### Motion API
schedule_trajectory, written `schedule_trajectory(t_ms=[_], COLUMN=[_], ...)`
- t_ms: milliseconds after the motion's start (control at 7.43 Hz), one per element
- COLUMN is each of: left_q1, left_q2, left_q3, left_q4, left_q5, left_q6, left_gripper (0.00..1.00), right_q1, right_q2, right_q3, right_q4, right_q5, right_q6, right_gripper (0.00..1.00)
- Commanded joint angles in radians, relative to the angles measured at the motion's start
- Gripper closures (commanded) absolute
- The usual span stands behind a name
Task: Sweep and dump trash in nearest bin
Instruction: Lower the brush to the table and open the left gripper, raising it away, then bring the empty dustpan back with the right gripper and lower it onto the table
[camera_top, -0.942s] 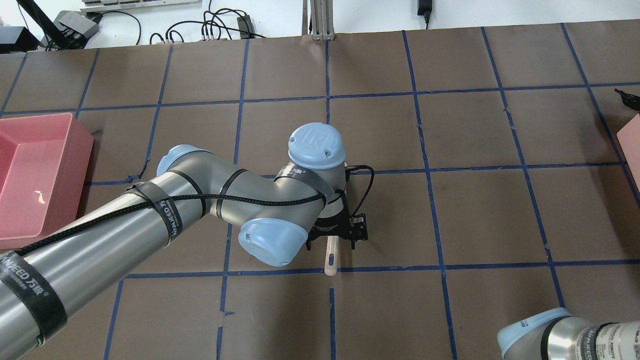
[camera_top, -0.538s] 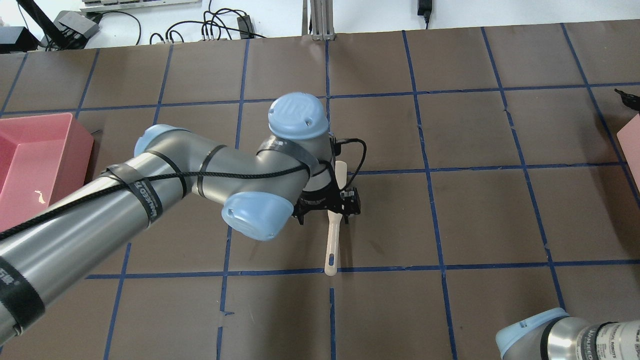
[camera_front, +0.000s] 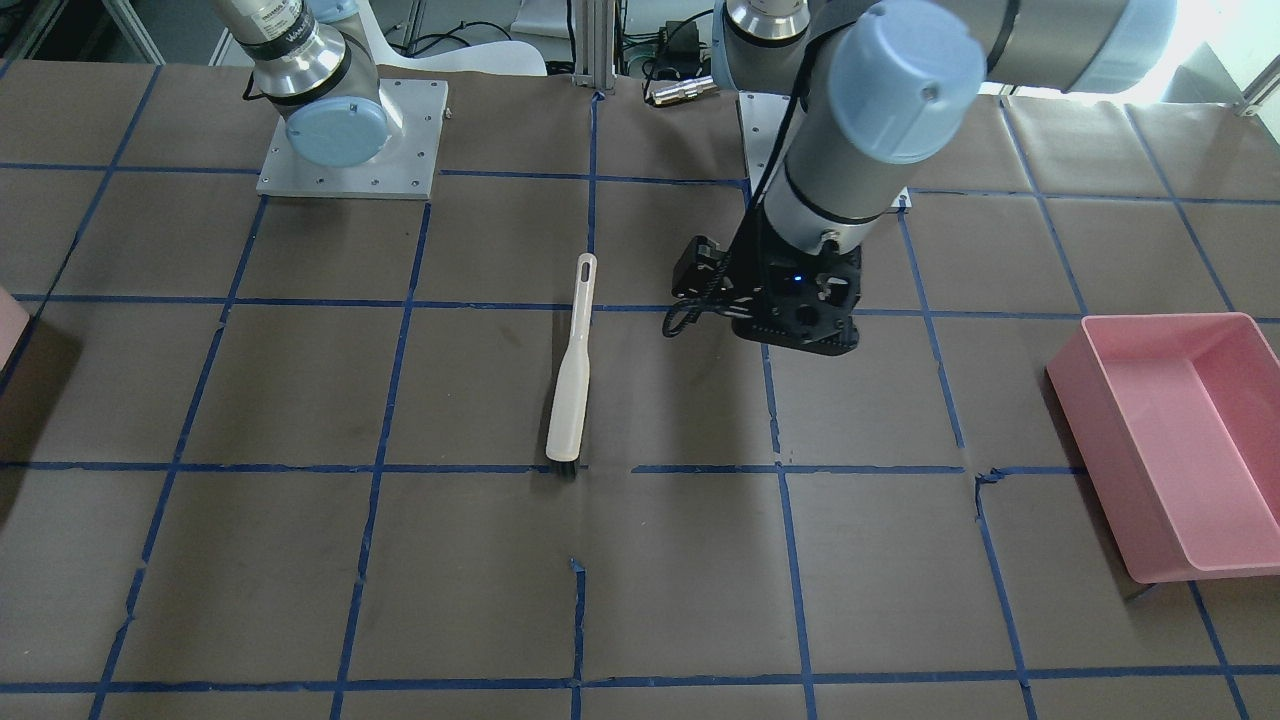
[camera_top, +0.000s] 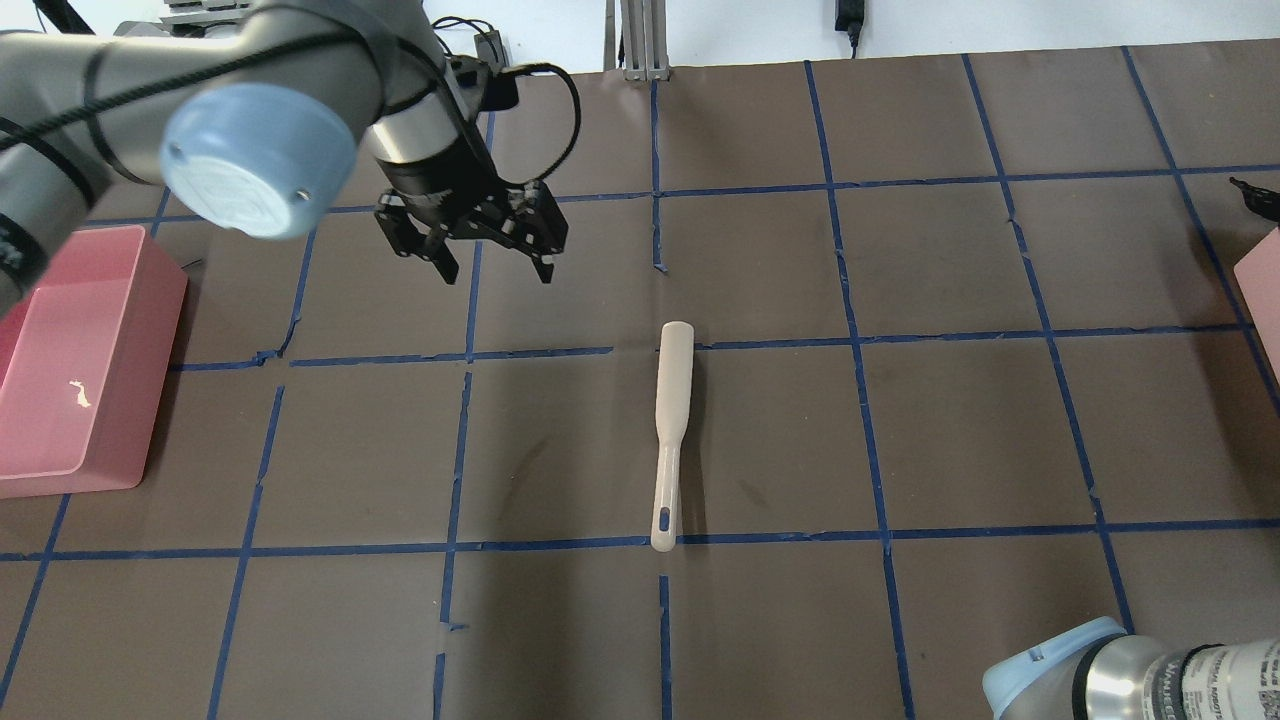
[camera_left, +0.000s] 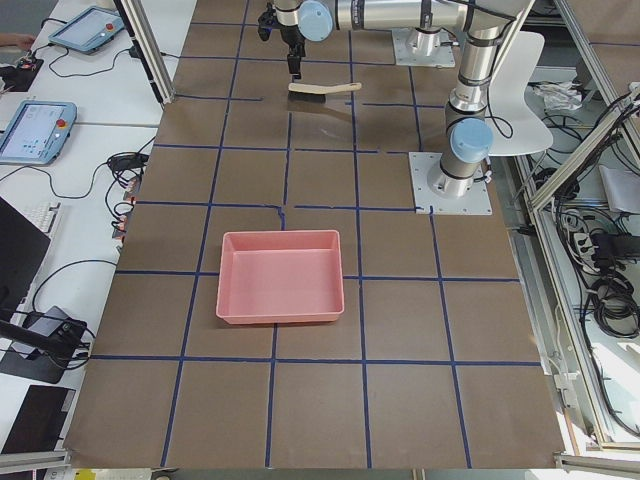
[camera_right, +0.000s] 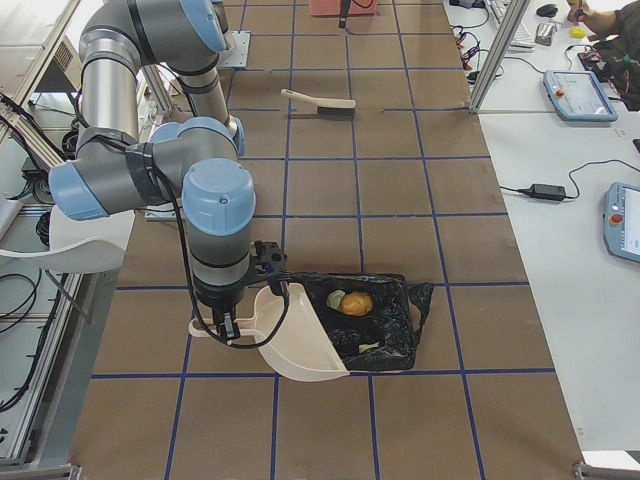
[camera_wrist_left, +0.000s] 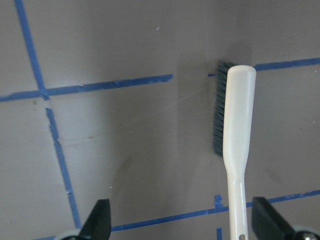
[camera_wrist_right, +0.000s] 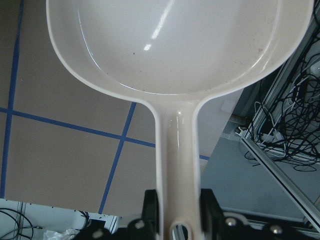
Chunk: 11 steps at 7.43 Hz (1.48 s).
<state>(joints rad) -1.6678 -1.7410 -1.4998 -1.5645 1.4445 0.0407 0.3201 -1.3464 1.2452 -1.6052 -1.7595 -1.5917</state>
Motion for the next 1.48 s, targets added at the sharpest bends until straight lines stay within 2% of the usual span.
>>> schedule_trajectory(t_ms=[0,269,404,673,942,1077,1212,1346], left_q1=[0.057,0.065,0.069,0.069,0.071,0.074,0.074,0.074], left_q2=[0.014,0.022,0.024,0.026,0.043,0.049,0.049,0.049], left_q3=[0.11,0.087,0.069,0.027,0.015,0.015,0.015,0.013], left_q4=[-0.103,-0.053,-0.028,0.05,0.064,0.052,0.053,0.055], left_q5=[0.029,0.023,0.03,0.027,0.034,0.036,0.034,0.034], left_q6=[0.056,0.067,0.065,0.047,0.056,0.059,0.059,0.059], left_gripper=[0.0,0.0,0.0,0.0,0.0,0.0,0.0,0.0], right_q1=[0.022,0.139,0.198,0.351,0.535,0.654,0.778,0.885], right_q2=[-0.026,-0.109,-0.138,-0.195,-0.189,-0.188,-0.16,-0.124], right_q3=[0.026,0.081,0.139,0.235,0.253,0.267,0.292,0.31], right_q4=[0.131,0.143,0.145,0.136,0.134,0.117,0.049,-0.037], right_q5=[0.124,0.147,0.193,0.216,0.239,0.28,0.326,0.328], right_q6=[0.143,0.255,0.333,0.545,0.765,0.911,1.026,1.127], right_gripper=[0.9,0.9,0.91,0.9,0.9,0.9,0.9,0.9])
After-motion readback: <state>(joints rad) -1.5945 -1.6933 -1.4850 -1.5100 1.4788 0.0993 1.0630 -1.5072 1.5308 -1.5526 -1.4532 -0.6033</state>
